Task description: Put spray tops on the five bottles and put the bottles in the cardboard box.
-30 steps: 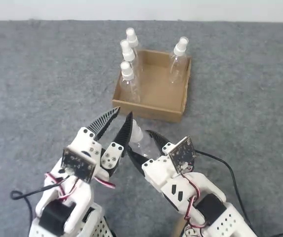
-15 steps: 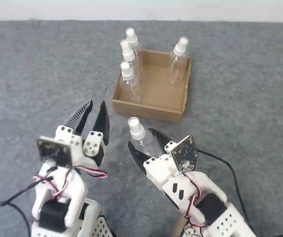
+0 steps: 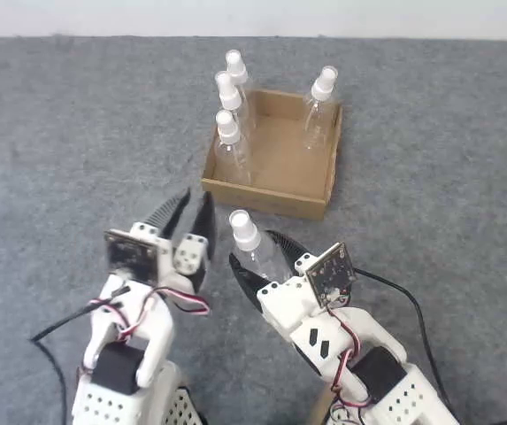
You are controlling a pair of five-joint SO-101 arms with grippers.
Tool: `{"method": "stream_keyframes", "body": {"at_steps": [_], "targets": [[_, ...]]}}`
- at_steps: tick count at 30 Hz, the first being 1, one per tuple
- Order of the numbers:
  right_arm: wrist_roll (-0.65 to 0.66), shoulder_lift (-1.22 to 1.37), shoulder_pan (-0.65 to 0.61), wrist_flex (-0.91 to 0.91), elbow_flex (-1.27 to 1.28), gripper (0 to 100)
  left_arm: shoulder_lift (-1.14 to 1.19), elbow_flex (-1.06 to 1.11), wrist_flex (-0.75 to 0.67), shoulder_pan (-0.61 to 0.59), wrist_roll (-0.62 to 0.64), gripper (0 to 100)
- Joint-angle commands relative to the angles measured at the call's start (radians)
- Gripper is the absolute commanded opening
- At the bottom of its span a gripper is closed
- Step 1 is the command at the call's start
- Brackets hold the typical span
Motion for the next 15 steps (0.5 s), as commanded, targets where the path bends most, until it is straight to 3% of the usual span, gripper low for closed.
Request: {"method": "stream_keyframes", "body": {"at_steps": [1, 5, 15], "targets": [[0.005, -0.022, 0.01, 0.007, 0.023, 2.7, -0.014, 0.025, -0.032, 0.138, -0.138, 8], [0.008, -0.022, 0.01, 0.007, 0.023, 2.7, -0.014, 0.054, -0.032, 0.213, -0.184, 8], [0.011, -0.022, 0.01, 0.054, 0.023, 2.7, -0.014, 0.053, -0.032, 0.23, -0.184, 9]]}}
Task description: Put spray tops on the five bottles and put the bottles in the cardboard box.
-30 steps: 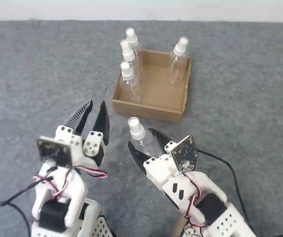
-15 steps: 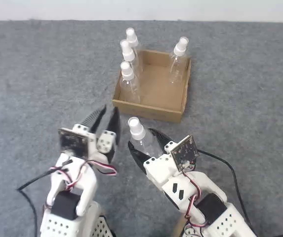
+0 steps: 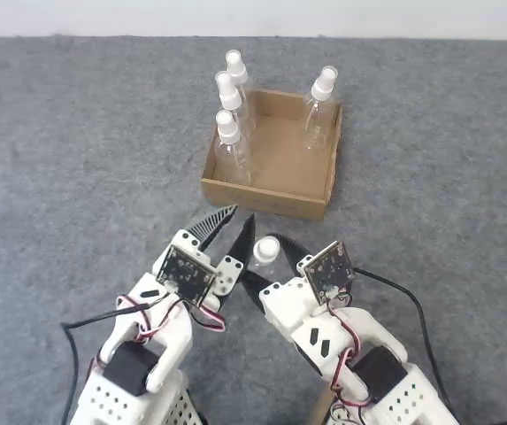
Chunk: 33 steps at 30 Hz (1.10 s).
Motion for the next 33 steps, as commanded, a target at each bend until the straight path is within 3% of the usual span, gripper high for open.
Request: {"method": "stream_keyframes", "body": {"at_steps": [1, 11, 21, 33], "targets": [[0.011, -0.022, 0.004, 0.004, 0.021, 2.7, -0.014, -0.01, -0.029, 0.017, -0.005, 9], [0.011, -0.016, 0.01, 0.005, 0.021, 2.7, -0.014, -0.013, 0.029, 0.137, -0.086, 9], [0.011, -0.013, 0.01, 0.007, 0.021, 2.7, -0.014, -0.061, 0.097, 0.137, -0.037, 8], [0.011, -0.021, 0.012, 0.065, 0.021, 2.7, -0.014, -0.163, 0.155, -0.075, 0.103, 8]]}}
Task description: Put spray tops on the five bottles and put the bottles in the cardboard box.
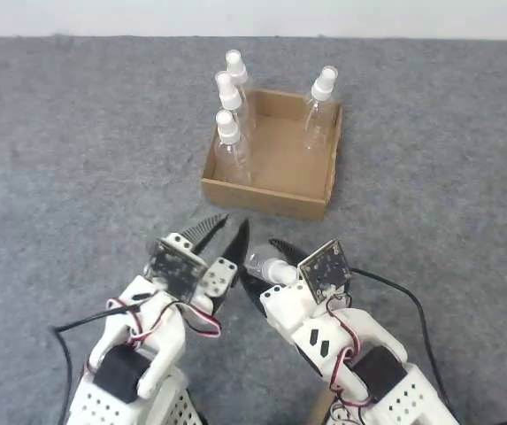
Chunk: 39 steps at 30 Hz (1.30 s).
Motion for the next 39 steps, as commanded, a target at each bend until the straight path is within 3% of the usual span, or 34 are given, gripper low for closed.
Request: {"method": "stream_keyframes", "body": {"at_steps": [1, 9, 22, 29, 39], "targets": [[0.009, -0.019, 0.007, 0.005, 0.021, 2.7, -0.014, -0.065, 0.002, -0.066, 0.032, 8], [0.009, -0.019, 0.005, -0.001, 0.021, 2.7, -0.014, -0.088, 0.0, -0.18, 0.087, 9], [0.009, -0.021, 0.001, -0.079, 0.021, 2.7, -0.014, -0.027, -0.064, -0.17, 0.086, 9], [0.009, -0.021, 0.001, -0.068, 0.021, 2.7, -0.014, -0.03, -0.038, -0.103, 0.083, 9], [0.009, -0.019, 0.005, 0.001, 0.021, 2.7, -0.014, -0.035, -0.054, -0.227, 0.035, 9]]}}
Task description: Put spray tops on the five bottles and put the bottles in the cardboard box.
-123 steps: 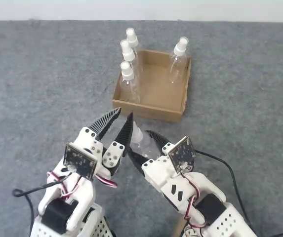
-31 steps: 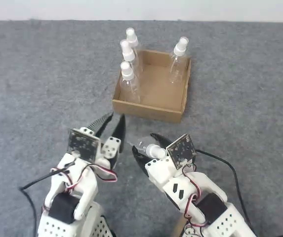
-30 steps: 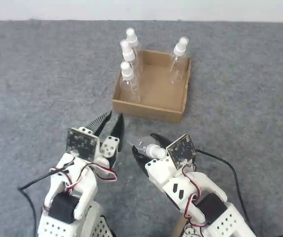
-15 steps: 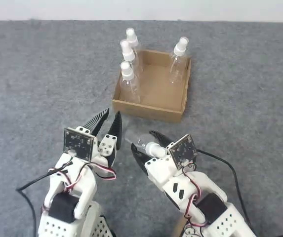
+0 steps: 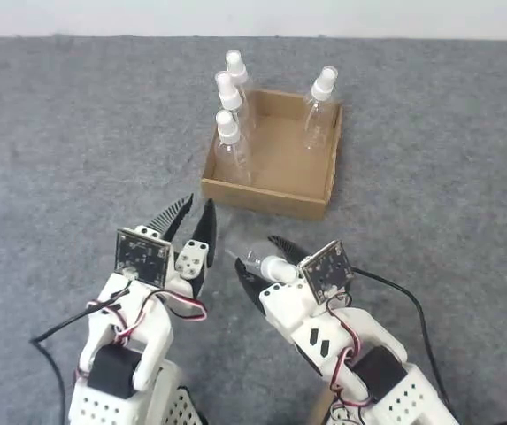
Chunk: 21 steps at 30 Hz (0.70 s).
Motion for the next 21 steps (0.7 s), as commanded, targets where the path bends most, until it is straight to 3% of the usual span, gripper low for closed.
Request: {"method": "stream_keyframes", "body": {"at_steps": [1, 8, 16, 21], "targets": [[0.009, -0.019, 0.005, 0.028, 0.021, 2.7, -0.014, -0.024, -0.021, -0.048, -0.014, 9], [0.009, -0.019, 0.008, 0.03, 0.021, 2.7, -0.014, 0.068, -0.008, -0.184, -0.051, 9], [0.003, -0.021, 0.2, -0.001, 0.011, 2.7, -0.014, 0.111, -0.014, -0.195, -0.058, 9], [0.011, -0.021, 0.257, -0.007, 0.008, 2.7, -0.014, 0.17, -0.1, -0.201, -0.12, 9]]}}
